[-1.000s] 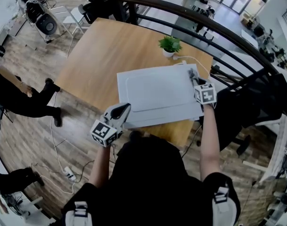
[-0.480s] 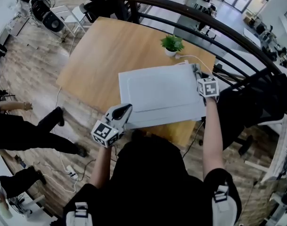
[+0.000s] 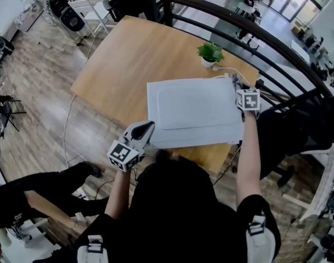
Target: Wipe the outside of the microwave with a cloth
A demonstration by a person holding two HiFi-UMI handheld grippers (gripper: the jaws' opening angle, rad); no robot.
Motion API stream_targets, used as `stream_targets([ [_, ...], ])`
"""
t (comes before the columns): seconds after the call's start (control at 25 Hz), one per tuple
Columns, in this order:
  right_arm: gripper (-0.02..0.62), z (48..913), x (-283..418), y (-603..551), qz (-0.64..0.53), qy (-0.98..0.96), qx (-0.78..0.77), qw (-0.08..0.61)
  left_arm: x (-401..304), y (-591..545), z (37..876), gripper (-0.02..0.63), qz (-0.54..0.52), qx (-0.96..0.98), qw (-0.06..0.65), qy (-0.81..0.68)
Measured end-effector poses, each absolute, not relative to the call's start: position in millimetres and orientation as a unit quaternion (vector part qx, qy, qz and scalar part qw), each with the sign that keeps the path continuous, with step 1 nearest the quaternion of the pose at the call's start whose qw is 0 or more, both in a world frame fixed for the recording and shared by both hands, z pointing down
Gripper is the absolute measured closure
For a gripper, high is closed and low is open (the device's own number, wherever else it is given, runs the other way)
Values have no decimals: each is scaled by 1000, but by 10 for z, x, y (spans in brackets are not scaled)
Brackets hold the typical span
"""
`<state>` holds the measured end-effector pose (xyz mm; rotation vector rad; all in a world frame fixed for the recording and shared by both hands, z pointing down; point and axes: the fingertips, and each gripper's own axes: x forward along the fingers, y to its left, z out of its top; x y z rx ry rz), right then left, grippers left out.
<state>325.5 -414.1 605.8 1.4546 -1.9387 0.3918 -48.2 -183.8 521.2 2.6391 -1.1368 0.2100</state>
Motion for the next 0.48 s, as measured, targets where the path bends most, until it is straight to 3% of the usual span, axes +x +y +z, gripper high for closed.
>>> stream_targets([
  [0.48, 578, 6000, 2985, -4158, 110, -742, 568, 340, -671, -1834, 5194, 604, 63, 911, 123, -387],
])
